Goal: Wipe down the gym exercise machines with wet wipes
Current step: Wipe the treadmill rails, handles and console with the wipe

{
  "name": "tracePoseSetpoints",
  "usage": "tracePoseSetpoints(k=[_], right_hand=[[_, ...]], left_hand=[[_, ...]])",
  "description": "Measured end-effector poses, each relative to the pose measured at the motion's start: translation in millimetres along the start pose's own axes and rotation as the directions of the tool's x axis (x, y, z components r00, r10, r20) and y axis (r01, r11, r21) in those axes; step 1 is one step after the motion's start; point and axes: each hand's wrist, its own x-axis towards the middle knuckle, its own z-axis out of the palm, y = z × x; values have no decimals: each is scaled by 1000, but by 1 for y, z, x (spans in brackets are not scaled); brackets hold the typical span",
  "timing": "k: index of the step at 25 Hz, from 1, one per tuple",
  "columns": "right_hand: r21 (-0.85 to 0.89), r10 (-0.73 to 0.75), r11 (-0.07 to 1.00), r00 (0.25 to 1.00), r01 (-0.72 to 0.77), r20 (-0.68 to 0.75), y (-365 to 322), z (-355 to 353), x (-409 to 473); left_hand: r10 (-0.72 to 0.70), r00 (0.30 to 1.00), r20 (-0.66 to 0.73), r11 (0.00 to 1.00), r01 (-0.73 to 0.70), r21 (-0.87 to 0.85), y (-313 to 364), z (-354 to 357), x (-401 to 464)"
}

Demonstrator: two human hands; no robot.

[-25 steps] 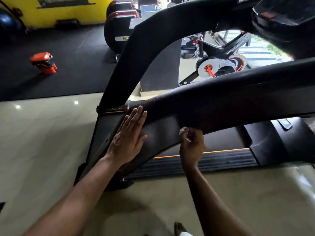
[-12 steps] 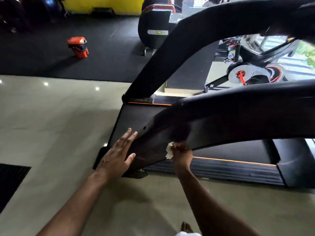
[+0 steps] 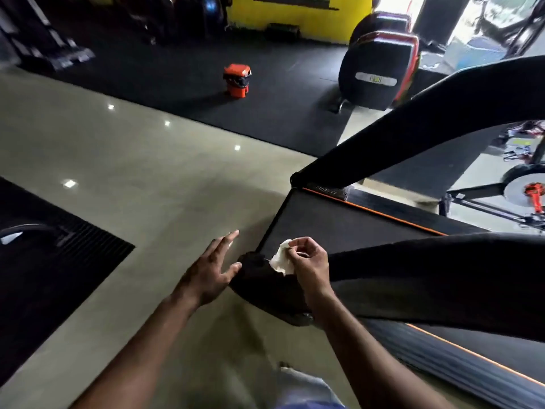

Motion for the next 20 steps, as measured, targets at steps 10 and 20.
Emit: tracePoseSetpoints(k=[10, 20], right_hand=[[-9, -75, 997, 993, 76, 92, -28, 169, 147], [-125, -217, 969, 976, 213, -25, -80, 255, 334]], left_hand=[[-84, 995, 46, 996, 84, 15, -118, -93, 155], [1, 989, 150, 998, -10, 62, -167, -179, 389]])
